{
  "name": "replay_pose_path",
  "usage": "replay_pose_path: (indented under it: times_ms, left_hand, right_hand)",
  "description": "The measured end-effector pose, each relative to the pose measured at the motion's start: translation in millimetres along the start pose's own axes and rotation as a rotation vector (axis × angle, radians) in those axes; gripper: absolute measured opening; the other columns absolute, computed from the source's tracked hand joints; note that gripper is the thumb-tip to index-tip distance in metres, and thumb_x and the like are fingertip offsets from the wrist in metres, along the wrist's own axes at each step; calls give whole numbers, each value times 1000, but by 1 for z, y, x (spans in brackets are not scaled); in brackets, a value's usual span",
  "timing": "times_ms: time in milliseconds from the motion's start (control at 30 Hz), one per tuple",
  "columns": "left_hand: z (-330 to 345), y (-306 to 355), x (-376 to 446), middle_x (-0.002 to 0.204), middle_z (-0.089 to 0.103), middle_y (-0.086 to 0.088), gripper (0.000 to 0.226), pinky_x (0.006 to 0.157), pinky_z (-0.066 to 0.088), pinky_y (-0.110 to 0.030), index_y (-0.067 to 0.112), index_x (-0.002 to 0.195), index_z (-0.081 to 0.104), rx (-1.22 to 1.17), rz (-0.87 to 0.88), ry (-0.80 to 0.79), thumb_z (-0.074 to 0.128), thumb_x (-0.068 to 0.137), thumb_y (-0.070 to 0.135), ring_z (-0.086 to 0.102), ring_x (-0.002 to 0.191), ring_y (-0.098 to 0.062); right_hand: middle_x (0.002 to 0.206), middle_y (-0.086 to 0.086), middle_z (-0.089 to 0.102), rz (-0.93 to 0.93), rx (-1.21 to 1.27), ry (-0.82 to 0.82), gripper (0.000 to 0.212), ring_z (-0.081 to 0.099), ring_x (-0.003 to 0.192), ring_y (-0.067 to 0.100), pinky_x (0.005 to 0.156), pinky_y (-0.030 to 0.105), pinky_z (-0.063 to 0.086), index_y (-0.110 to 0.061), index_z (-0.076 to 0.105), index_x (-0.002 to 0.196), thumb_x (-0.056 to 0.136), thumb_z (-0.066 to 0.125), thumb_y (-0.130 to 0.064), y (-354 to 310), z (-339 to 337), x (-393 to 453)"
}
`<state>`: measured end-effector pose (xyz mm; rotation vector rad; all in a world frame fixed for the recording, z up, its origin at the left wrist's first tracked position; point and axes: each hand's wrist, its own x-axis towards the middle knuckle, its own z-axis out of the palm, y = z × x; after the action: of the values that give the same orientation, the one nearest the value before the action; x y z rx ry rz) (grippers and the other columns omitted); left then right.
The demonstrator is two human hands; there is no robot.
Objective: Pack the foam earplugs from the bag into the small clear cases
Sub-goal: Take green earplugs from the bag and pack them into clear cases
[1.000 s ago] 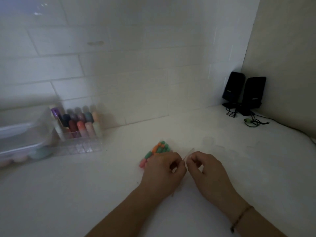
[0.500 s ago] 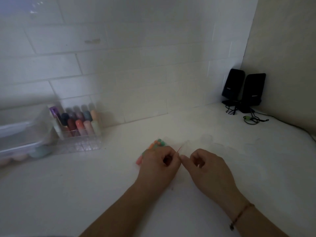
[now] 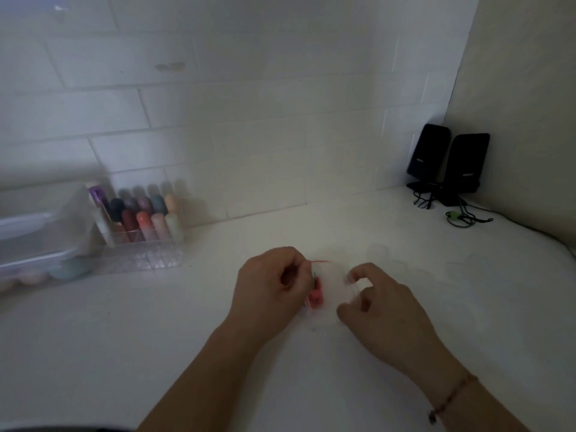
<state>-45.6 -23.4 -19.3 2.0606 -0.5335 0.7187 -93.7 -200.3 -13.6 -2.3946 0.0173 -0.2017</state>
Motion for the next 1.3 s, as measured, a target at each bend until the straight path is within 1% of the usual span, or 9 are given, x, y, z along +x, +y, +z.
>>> replay_pose_path:
  times_ms: [233,300,433,667,767,867,1067,1167,1300]
  left_hand:
    - [-6,-10,4,65,58,6,27,58,41,-30,20,68,59,-102,-52,7,49,85,38,52,63,-12]
    - [0,-24,10,83,63,7,34,73,41,-30,22,79,65,155,-175,-4,44,90,46,53,85,-17]
    - [9,-42,15,125,52,6,41,96,26,-37,32,108,68,503,-445,-396,34,98,51,35,120,-25]
    - [5,-40,19,101,67,26,20,104,28,-40,40,78,68,124,-476,-435,56,86,53,54,112,-6]
    - [1,-43,18,85,73,14,22,94,48,-43,31,77,71,-93,-441,-416,62,77,51,68,88,-10]
    - [-2,-32,18,71,67,0,9,66,48,-25,12,85,66,-437,-482,-320,62,93,14,60,63,-9]
    - [-10,-30,21,88,73,-5,40,73,54,-29,6,113,66,-836,-585,-291,68,75,17,68,82,-16]
    - [-12,-31,21,92,73,-8,32,69,54,-27,4,104,70,-911,-642,-208,66,76,18,68,77,-19]
    - [-10,-27,19,83,74,-5,9,63,53,-24,14,76,74,-943,-675,-168,66,75,19,65,67,-15]
  right_hand:
    - [64,-15,62,-35,-67,96,17,57,67,5,68,31,50,-38,60,89,82,61,-22,17,-10,10]
    - [68,-18,62,-56,-33,115,14,59,68,1,70,27,49,-39,60,91,84,65,-29,15,-8,10]
    - [77,-17,69,-99,38,198,11,63,71,3,72,31,51,-38,62,87,85,67,-29,20,-4,15]
    - [85,-18,71,-297,221,133,38,68,69,1,55,7,46,-34,67,95,92,55,2,19,-1,13]
    - [90,-18,72,-347,352,156,43,70,81,6,54,21,56,-32,72,100,93,52,6,20,-3,12]
    - [89,-13,73,-383,480,180,47,71,84,11,60,25,59,-34,70,105,93,51,7,19,-4,11]
    - [96,3,72,-239,630,311,39,72,88,20,62,35,59,-28,65,100,92,52,8,29,-6,18]
    - [111,1,67,-43,606,391,22,70,84,12,58,27,58,-16,54,84,83,69,1,30,-10,20]
    - [114,-13,66,-23,391,356,28,66,96,9,90,43,52,-16,55,66,72,81,-22,33,-8,21]
